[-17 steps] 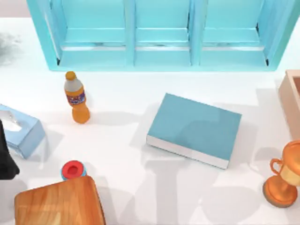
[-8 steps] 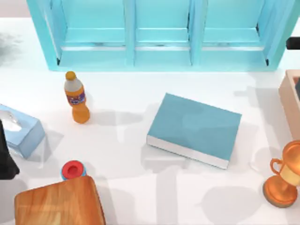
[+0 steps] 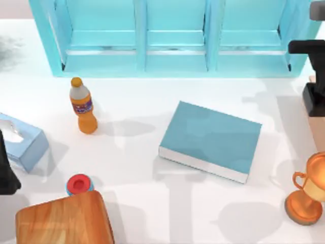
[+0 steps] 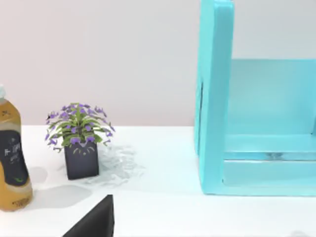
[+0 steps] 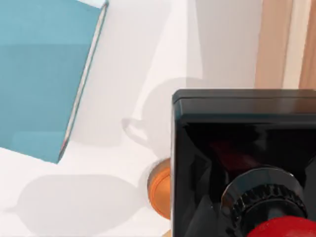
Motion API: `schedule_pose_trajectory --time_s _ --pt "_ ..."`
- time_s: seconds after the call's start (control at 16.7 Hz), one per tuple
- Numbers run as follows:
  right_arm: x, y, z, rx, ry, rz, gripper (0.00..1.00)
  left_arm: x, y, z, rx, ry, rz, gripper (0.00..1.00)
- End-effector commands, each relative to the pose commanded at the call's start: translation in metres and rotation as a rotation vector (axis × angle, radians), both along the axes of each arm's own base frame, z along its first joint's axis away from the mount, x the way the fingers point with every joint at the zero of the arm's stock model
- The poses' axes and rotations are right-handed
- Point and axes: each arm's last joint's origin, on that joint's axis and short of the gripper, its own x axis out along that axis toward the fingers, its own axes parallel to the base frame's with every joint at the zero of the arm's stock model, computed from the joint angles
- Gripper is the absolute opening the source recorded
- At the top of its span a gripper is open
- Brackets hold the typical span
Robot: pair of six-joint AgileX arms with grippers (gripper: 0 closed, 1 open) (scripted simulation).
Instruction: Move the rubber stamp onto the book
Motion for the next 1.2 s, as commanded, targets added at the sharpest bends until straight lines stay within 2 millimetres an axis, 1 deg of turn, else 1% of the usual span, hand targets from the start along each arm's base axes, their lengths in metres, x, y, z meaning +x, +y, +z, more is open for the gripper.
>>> schedule_pose_trajectory --time_s 0.12,0.24,0.42,0.48,0.54,0.6,0.66,0.9,1.2 --pt "0.011 0.031 -0.015 -0.003 0.005 -0.005 0.0 0.0 0.0 0.0 0.0 0.0 0.0 1.0" --pt "0.019 0.069 -0.032 -0.005 0.004 -0.005 0.0 0.0 0.0 0.0 0.0 0.0 0.0 1.0" --pt "0.019 0.13 -0.059 -0.004 -0.003 0.003 0.0 0.0 0.0 0.0 0.0 0.0 0.0 1.0" --pt "0.018 0.145 -0.066 -0.003 -0.005 0.003 0.0 0.0 0.0 0.0 0.0 0.0 0.0 1.0" --pt "0.016 0.156 -0.071 -0.002 -0.008 0.003 0.0 0.0 0.0 0.0 0.0 0.0 0.0 1.0" --pt "0.016 0.162 -0.074 -0.001 -0.011 0.004 0.0 0.0 0.0 0.0 0.0 0.0 0.0 1.0" --pt "0.016 0.163 -0.075 -0.001 -0.012 0.004 0.0 0.0 0.0 0.0 0.0 0.0 0.0 1.0" --pt "0.016 0.162 -0.075 -0.001 -0.007 0.0 0.0 0.0 0.0 0.0 0.0 0.0 0.0 1.0" --pt "0.016 0.163 -0.07 -0.001 -0.012 0.004 0.0 0.0 0.0 0.0 0.0 0.0 0.0 1.0"
